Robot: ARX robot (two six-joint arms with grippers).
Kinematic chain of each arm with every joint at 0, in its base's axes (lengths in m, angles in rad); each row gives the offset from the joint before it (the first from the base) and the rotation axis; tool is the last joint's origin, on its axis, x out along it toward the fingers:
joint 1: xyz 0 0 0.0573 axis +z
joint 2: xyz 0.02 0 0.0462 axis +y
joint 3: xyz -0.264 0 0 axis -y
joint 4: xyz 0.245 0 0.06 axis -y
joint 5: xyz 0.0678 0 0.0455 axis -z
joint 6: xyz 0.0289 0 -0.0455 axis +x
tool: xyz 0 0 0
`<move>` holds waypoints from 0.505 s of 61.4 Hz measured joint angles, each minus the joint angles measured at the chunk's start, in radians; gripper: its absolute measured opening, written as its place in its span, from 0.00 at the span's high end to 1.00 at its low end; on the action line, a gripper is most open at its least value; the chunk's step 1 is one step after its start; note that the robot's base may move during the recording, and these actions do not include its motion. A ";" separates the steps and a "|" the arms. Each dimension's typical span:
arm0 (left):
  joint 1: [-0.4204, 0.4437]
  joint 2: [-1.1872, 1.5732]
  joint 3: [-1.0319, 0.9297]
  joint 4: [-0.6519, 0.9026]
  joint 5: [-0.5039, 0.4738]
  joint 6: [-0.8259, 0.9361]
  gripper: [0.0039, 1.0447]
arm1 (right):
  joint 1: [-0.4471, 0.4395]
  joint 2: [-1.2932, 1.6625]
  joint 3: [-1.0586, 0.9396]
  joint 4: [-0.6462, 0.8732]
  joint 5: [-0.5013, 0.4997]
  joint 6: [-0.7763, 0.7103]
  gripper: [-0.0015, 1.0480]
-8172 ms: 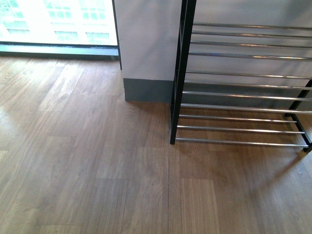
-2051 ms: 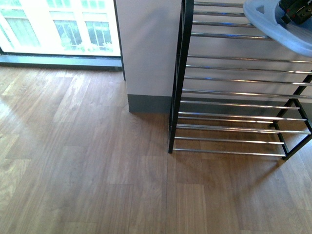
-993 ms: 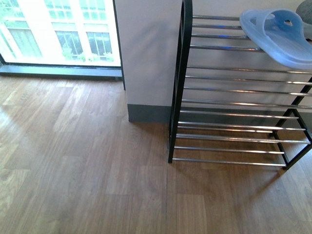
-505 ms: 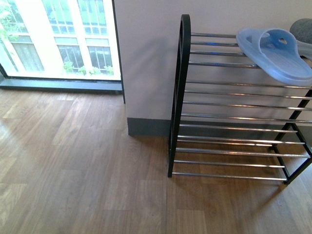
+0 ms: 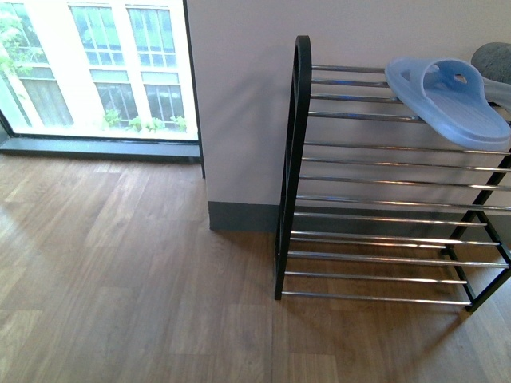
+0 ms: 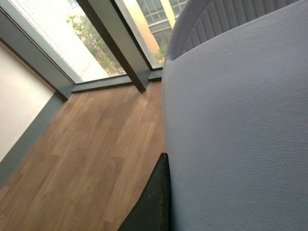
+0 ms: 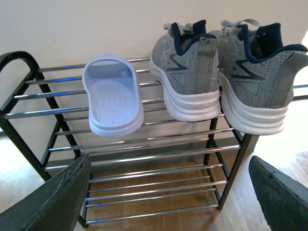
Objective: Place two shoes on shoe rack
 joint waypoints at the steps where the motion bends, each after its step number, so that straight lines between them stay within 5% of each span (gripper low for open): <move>1: 0.000 0.000 0.000 0.000 0.000 0.000 0.99 | 0.000 0.000 0.000 0.000 0.000 0.000 0.09; 26: 0.000 0.000 0.000 0.000 0.000 0.000 0.99 | 0.000 0.002 0.000 0.000 0.000 0.007 0.09; 31: 0.000 0.000 0.000 0.000 0.000 0.000 0.99 | -0.019 0.044 -0.039 0.152 -0.196 -0.025 0.20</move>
